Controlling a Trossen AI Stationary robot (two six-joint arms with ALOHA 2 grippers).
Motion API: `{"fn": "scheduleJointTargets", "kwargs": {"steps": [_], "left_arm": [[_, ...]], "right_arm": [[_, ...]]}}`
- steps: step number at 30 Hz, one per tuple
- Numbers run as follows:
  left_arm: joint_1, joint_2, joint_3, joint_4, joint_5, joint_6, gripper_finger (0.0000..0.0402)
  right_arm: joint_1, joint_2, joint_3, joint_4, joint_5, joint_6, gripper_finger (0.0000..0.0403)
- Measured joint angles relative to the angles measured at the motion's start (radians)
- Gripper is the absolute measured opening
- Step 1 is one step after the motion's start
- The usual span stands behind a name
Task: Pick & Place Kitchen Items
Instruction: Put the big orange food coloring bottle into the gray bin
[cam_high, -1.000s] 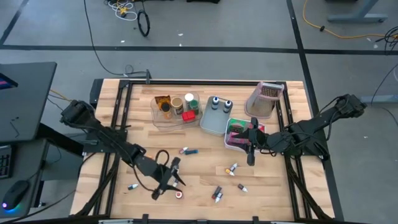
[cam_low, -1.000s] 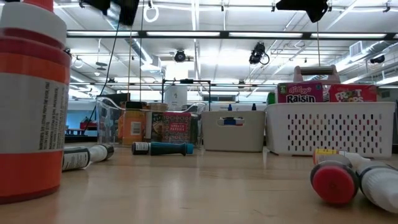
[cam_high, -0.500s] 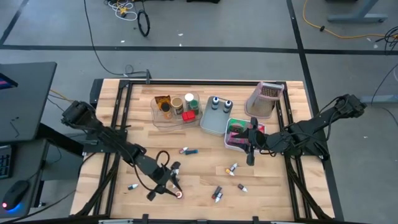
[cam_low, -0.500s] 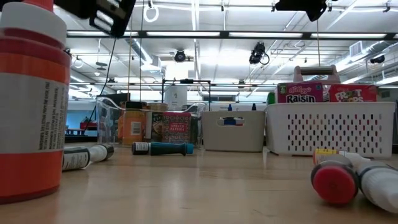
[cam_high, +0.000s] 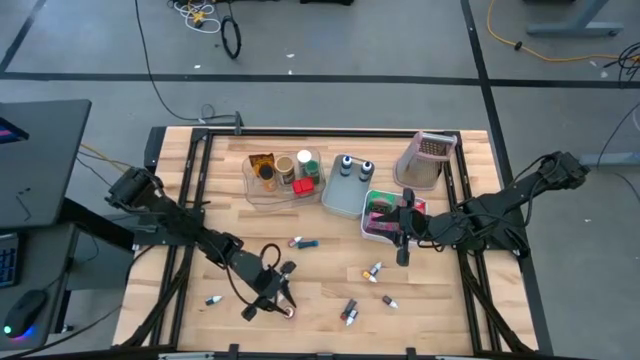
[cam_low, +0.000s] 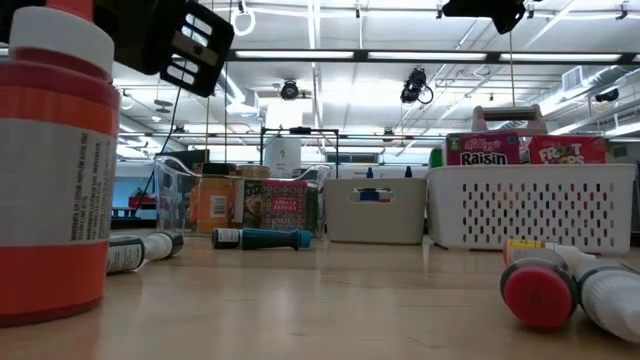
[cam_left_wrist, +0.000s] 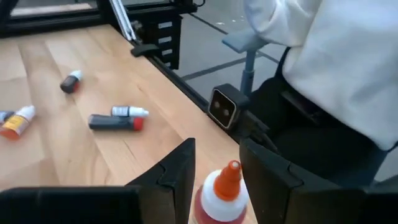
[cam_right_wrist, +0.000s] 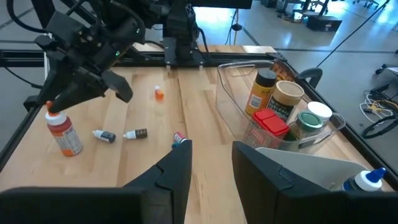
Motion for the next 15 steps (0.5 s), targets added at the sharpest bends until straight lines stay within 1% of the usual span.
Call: {"fn": "scheduleJointTargets", "kwargs": {"steps": [5, 10, 15], "left_arm": [[0.003, 0.016, 0.000, -0.020, 0.001, -0.022, 0.0135], [0.003, 0.042, 0.001, -0.021, 0.006, 0.020, 0.0135], [0.003, 0.043, 0.001, -0.015, 0.002, 0.045, 0.0133]], "right_arm": [[0.000, 0.000, 0.000, 0.000, 0.000, 0.000, 0.0123], [0.000, 0.000, 0.000, 0.004, 0.000, 0.000, 0.0123], [0.000, 0.000, 0.000, 0.008, 0.000, 0.000, 0.0123]]}}
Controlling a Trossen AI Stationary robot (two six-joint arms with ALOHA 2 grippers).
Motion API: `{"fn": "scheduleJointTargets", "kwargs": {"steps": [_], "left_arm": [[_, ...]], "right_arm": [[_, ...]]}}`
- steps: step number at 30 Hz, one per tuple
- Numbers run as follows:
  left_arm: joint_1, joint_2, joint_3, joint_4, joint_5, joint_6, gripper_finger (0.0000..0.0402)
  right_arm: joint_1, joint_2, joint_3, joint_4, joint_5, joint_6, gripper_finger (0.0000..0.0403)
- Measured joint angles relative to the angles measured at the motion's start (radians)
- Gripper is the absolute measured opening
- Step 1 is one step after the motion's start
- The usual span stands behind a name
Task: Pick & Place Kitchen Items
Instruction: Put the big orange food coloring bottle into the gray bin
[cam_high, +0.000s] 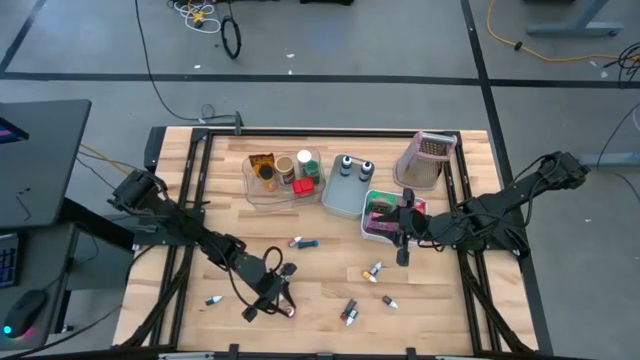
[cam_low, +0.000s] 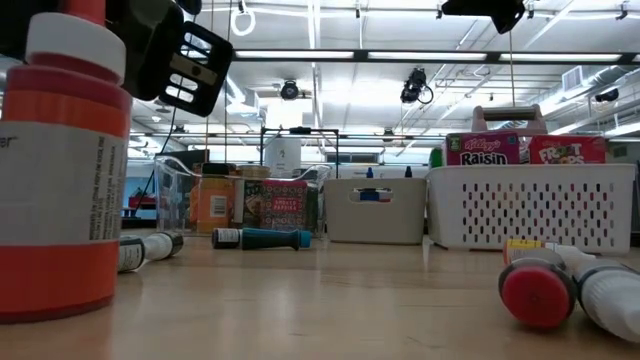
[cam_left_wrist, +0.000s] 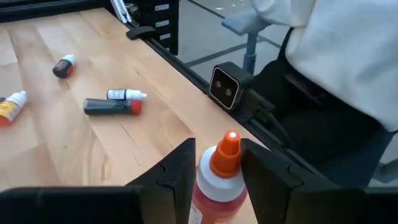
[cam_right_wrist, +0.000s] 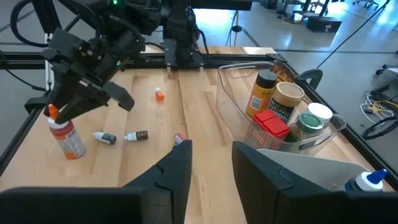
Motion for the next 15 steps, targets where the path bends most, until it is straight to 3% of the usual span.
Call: {"fn": "scheduleJointTargets", "kwargs": {"steps": [11, 15], "left_arm": [[0.003, 0.000, 0.000, 0.009, -0.006, 0.018, 0.0056], [0.010, 0.000, -0.002, 0.031, -0.056, 0.018, 0.0051]], "right_arm": [[0.000, 0.000, 0.000, 0.006, 0.000, 0.000, 0.0123], [0.000, 0.000, 0.000, 0.006, 0.000, 0.000, 0.0123]]}}
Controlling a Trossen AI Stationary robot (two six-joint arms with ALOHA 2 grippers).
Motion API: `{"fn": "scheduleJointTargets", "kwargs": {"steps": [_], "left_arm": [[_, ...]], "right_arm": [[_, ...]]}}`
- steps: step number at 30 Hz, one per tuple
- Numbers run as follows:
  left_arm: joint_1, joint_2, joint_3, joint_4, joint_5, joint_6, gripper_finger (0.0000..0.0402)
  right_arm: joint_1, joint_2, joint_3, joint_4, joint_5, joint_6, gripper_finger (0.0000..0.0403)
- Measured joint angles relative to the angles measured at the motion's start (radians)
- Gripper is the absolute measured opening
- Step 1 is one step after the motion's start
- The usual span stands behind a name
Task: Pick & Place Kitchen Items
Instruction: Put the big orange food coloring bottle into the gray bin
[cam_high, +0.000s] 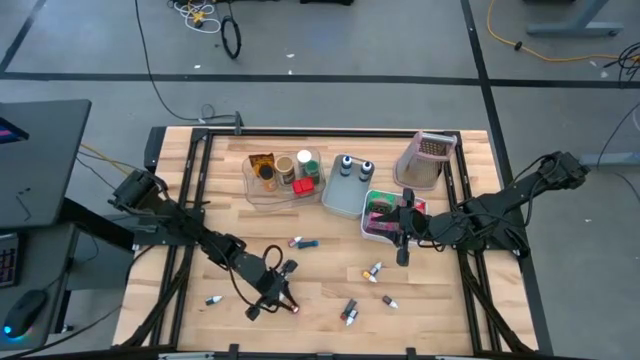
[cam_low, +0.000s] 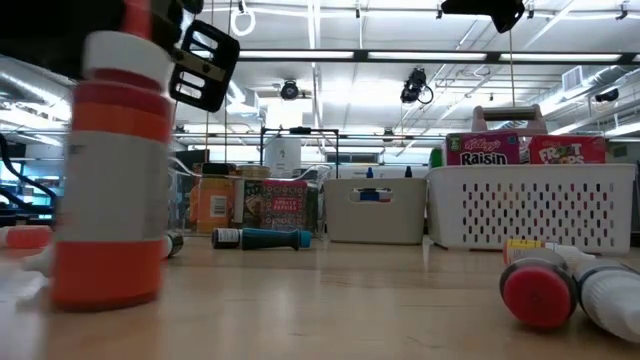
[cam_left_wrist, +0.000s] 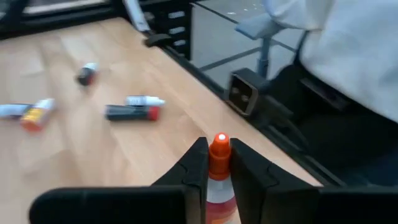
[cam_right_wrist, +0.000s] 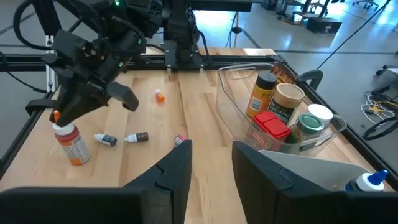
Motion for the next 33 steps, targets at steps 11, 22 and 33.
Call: {"fn": "scheduleJointTargets", "kwargs": {"steps": [11, 22, 33], "left_arm": [[0.172, -0.021, 0.084, 0.007, -0.016, 0.128, 0.0050], [0.534, -0.022, 0.384, -0.339, 0.052, 0.148, 0.0052], [0.778, 0.091, 0.425, -0.187, -0.003, 0.012, 0.0051]], "right_arm": [[0.000, 0.000, 0.000, 0.000, -0.001, 0.000, 0.0123], [0.000, 0.000, 0.000, -0.001, -0.002, 0.001, 0.0123], [0.000, 0.000, 0.000, 0.012, 0.000, -0.101, 0.0123]]}}
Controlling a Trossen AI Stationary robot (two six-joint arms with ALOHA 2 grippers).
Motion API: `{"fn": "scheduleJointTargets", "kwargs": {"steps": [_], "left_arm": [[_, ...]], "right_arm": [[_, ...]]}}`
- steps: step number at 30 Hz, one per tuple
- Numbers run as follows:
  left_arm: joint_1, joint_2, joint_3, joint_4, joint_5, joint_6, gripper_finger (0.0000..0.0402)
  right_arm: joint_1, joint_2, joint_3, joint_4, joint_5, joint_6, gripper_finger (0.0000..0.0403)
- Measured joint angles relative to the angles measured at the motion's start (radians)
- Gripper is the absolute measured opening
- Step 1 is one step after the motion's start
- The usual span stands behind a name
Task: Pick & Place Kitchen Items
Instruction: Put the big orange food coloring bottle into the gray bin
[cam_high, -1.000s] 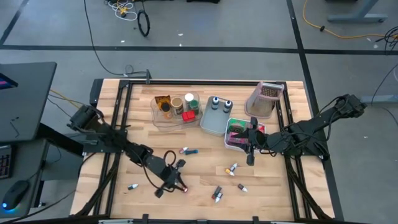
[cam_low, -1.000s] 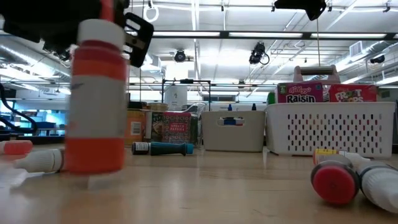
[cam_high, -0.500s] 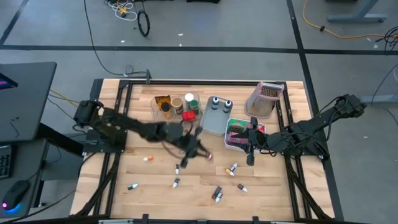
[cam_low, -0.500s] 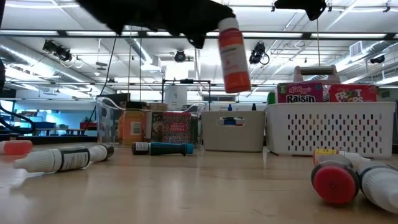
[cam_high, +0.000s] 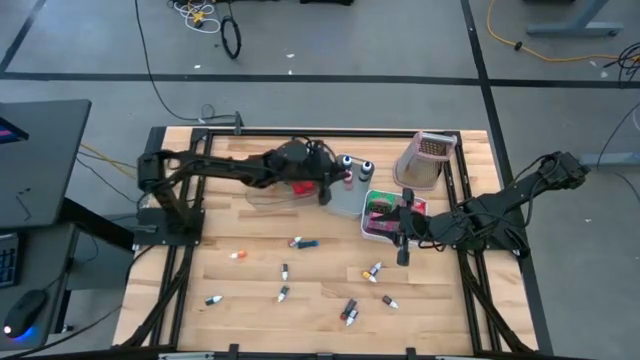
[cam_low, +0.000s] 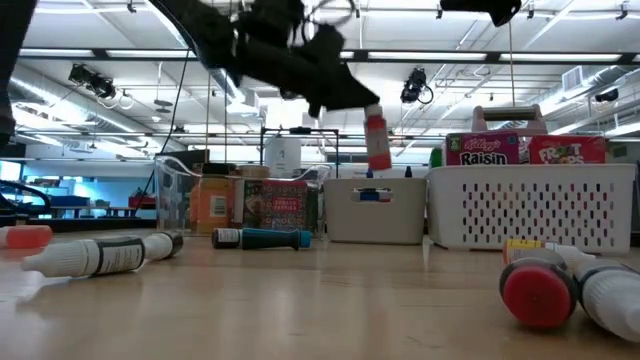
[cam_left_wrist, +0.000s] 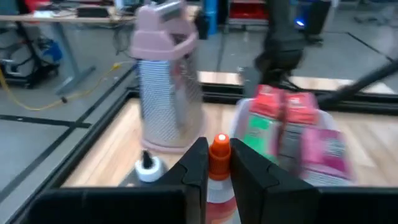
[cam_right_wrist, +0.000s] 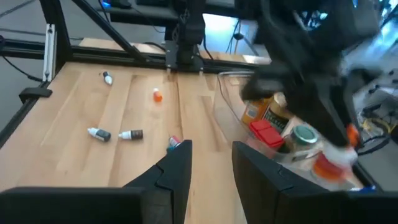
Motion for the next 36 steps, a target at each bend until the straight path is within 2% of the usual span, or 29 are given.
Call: {"fn": "scheduleJointTargets", "kwargs": {"steps": [4, 8, 19, 28, 36], "left_arm": [[0.014, 0.096, 0.001, 0.082, -0.018, -0.020, 0.0054], [0.013, 0.173, 0.001, 0.136, -0.093, -0.016, 0.0053], [0.044, 0.303, 0.061, 0.180, -0.151, -0.021, 0.0053], [0.054, 0.305, 0.081, 0.177, -0.222, 0.041, 0.0055], [0.061, 0.305, 0.083, 0.155, -0.226, 0.059, 0.0063]], "right_arm": [[0.000, 0.000, 0.000, 0.011, 0.001, -0.030, 0.0123], [0.000, 0.000, 0.000, 0.012, 0.001, -0.032, 0.0123], [0.000, 0.000, 0.000, 0.018, 0.000, -0.031, 0.0123], [0.000, 0.000, 0.000, 0.017, 0.001, -0.031, 0.0123], [0.000, 0.000, 0.000, 0.017, 0.000, -0.031, 0.0123]]}}
